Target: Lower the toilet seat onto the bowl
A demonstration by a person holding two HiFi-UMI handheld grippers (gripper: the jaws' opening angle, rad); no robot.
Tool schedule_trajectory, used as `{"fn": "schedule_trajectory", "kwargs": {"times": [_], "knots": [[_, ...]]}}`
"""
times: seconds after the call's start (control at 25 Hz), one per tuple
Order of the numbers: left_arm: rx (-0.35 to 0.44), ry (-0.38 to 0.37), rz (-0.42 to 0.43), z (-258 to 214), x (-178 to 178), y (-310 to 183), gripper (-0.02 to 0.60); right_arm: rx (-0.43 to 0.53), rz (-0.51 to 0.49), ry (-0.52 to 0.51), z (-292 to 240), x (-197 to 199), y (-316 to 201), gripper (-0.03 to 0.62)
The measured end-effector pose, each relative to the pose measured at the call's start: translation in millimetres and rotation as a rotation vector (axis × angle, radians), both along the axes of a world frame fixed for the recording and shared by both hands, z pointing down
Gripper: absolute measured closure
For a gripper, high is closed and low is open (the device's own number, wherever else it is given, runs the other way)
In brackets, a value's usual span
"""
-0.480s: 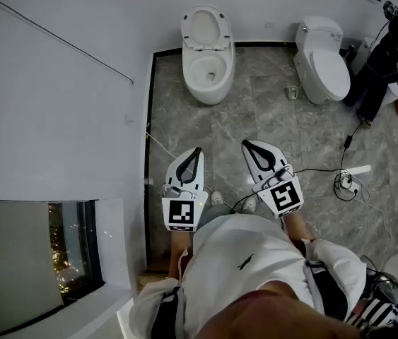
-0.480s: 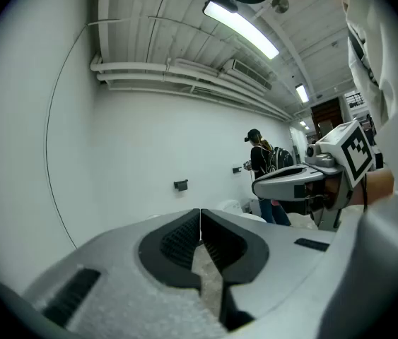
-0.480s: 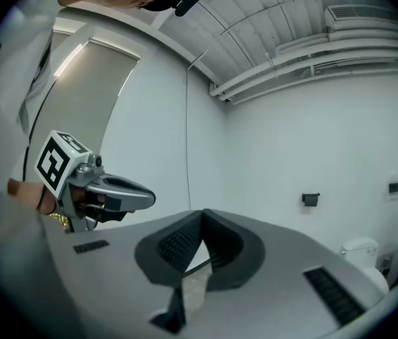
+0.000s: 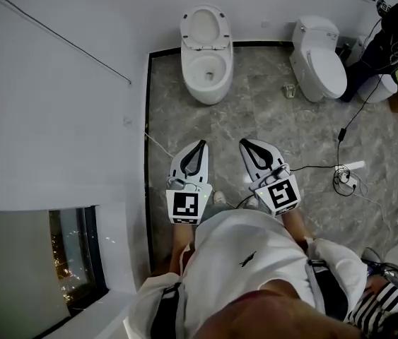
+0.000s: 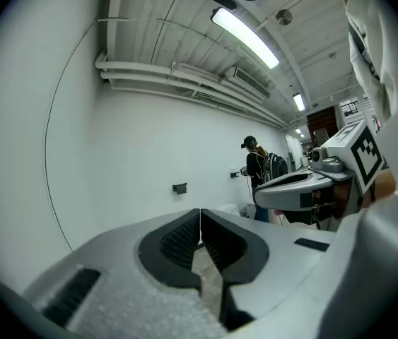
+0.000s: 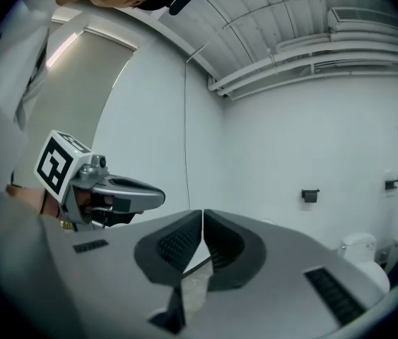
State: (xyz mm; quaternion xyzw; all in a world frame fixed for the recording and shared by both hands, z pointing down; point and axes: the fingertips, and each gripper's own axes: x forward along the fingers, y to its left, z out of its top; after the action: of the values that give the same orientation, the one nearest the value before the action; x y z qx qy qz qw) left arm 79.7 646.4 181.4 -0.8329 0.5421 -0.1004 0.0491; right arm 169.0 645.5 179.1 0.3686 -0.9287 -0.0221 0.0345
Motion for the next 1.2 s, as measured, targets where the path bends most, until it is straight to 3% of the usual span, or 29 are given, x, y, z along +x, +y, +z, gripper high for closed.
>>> {"fn": "schedule_trajectory", "kwargs": {"times": [0.2,0.48,0.84,1.2], "knots": [[-0.001,0.015,0.015,-0.9,-29.8,-6.3,0.554,0.0,-0.006,0.023,-1.1,-34.5,-4.0,0.563],[0.008,0.025,0.021,-3.3,-47.8,-27.1,0.554,0.008,0.027,0.039,-4.2,-52.9,-16.5,0.563],[-0.009,0.036,0.007,6.0,-46.6,-65.6,0.554,-0.035,0.032,0.036,15.4,-46.8,-58.7,0.563],[-0.018,0.006,-0.027,11.8,-34.8,-146.9,0.554,-0.019,-0.02,0.024,14.1,-39.2,-148.2,0.563]]}}
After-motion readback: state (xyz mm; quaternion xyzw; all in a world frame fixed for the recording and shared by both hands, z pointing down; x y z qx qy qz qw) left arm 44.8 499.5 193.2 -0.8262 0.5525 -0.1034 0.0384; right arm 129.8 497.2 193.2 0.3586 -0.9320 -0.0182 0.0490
